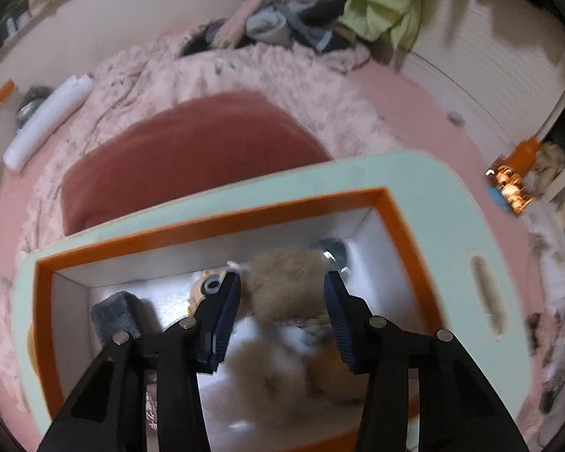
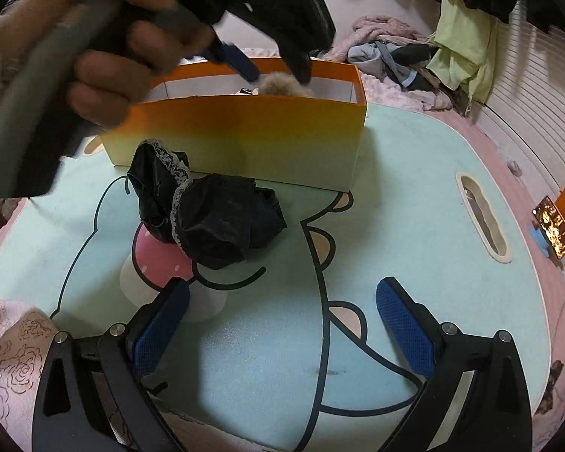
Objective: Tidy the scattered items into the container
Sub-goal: 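Reach into the orange box and grasp the beige pompom with the left gripper, then lift the beige pompom out of the box and release it on the table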
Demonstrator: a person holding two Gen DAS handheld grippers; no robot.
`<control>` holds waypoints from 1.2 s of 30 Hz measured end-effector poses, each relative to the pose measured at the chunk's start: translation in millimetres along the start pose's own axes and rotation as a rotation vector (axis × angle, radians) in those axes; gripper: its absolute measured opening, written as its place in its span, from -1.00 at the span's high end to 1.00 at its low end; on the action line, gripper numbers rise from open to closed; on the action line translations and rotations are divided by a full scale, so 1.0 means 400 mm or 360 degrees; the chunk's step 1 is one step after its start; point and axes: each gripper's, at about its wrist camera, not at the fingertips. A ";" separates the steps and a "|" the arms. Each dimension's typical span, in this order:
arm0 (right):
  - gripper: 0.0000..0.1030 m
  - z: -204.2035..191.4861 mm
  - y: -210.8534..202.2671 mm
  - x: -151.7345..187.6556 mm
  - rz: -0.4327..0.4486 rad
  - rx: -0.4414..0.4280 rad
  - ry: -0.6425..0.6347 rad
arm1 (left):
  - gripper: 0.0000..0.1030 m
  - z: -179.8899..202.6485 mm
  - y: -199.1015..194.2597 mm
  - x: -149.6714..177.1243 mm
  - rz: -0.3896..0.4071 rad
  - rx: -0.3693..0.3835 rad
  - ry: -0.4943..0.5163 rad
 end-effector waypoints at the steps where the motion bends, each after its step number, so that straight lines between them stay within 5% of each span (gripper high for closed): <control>1: -0.93 0.000 0.000 0.000 0.0000 -0.0005 0.0004 | 0.11 -0.004 0.006 0.000 -0.0010 -0.0046 0.0009; 3: -0.93 -0.001 -0.001 0.000 0.0000 -0.0010 0.0008 | 0.15 -0.013 0.001 0.006 0.0032 -0.0022 0.0001; 5: -0.93 -0.004 0.000 0.002 -0.0001 -0.0005 0.0006 | 0.43 -0.024 -0.012 0.016 0.0089 0.0020 0.0013; 6: -0.93 -0.006 0.000 0.004 -0.0001 -0.0004 0.0006 | 0.72 -0.029 -0.020 0.020 0.0108 0.0057 0.0015; 9: -0.93 -0.009 -0.001 0.006 0.0001 -0.0004 0.0009 | 0.99 -0.045 -0.034 0.017 0.0124 0.0100 0.0004; 19: -0.93 -0.008 -0.008 0.014 0.0001 -0.0017 0.0020 | 0.99 -0.171 -0.234 0.032 0.0447 0.0303 -0.0159; 25: -0.93 -0.002 -0.013 0.013 0.0000 -0.0018 0.0020 | 0.99 -0.222 -0.375 0.120 0.0655 0.0415 -0.0255; 30: -0.93 -0.001 -0.013 0.012 0.0000 -0.0017 0.0019 | 0.99 -0.222 -0.374 0.224 0.0629 0.0452 -0.0267; 36: -0.93 0.002 -0.012 0.009 0.0000 -0.0017 0.0020 | 0.98 -0.221 -0.252 0.385 0.0477 0.0579 -0.0368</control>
Point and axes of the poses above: each gripper's, at about its wrist camera, not at the fingertips, and y roughly the way its jaws point, z to its right, x to its underside, and after that the axes turned 10 degrees about y, right-handed
